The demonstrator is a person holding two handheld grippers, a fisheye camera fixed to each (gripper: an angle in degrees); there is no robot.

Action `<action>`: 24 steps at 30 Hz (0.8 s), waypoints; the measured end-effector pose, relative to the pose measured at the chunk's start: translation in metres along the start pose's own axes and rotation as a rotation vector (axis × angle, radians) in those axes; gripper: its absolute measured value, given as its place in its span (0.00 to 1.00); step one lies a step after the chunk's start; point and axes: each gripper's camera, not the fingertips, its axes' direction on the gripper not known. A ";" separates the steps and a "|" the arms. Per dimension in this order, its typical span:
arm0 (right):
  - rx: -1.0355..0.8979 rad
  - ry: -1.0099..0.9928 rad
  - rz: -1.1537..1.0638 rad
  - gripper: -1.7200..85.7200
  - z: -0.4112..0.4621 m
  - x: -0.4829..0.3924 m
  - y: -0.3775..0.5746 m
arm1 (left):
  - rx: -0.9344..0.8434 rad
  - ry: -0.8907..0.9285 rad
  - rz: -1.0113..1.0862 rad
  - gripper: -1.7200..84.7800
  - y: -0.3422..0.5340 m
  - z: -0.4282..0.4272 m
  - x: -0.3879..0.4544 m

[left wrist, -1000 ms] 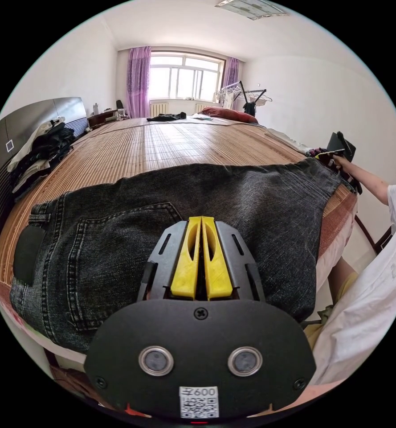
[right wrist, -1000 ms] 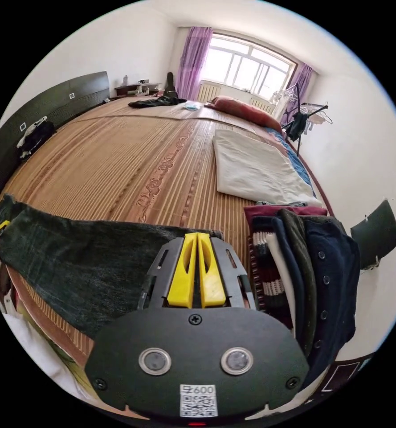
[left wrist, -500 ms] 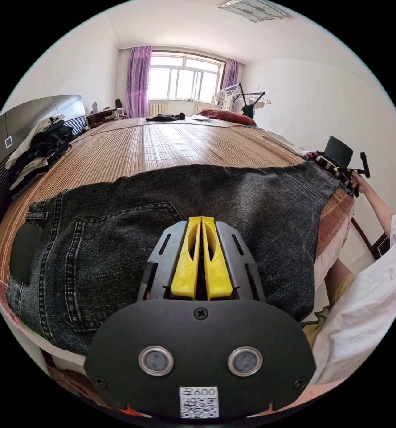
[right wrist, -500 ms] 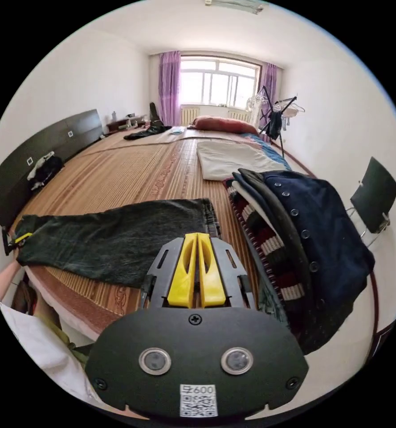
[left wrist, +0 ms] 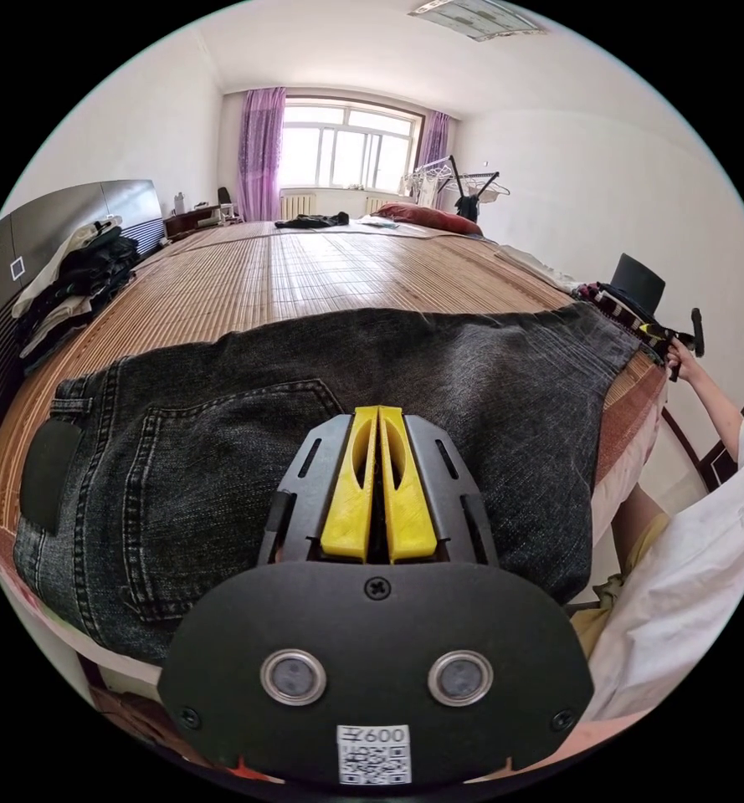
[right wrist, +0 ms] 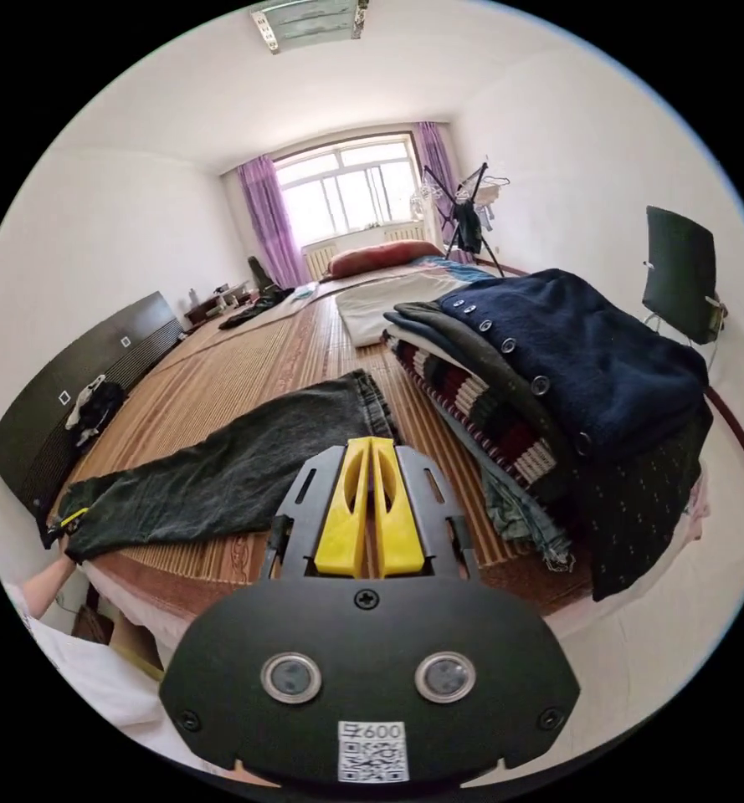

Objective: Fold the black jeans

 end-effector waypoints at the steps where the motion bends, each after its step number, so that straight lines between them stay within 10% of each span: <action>1: -0.118 0.037 -0.016 0.01 0.018 0.000 0.003 | -0.001 -0.004 0.002 0.02 0.004 0.001 0.003; 15: 0.149 -0.217 0.215 0.01 -0.005 0.028 0.037 | 0.010 -0.433 -0.115 0.12 0.132 -0.111 0.186; 24: 0.178 -0.338 0.357 0.01 -0.020 0.024 0.020 | -0.032 -0.219 -0.415 0.14 0.158 -0.070 0.185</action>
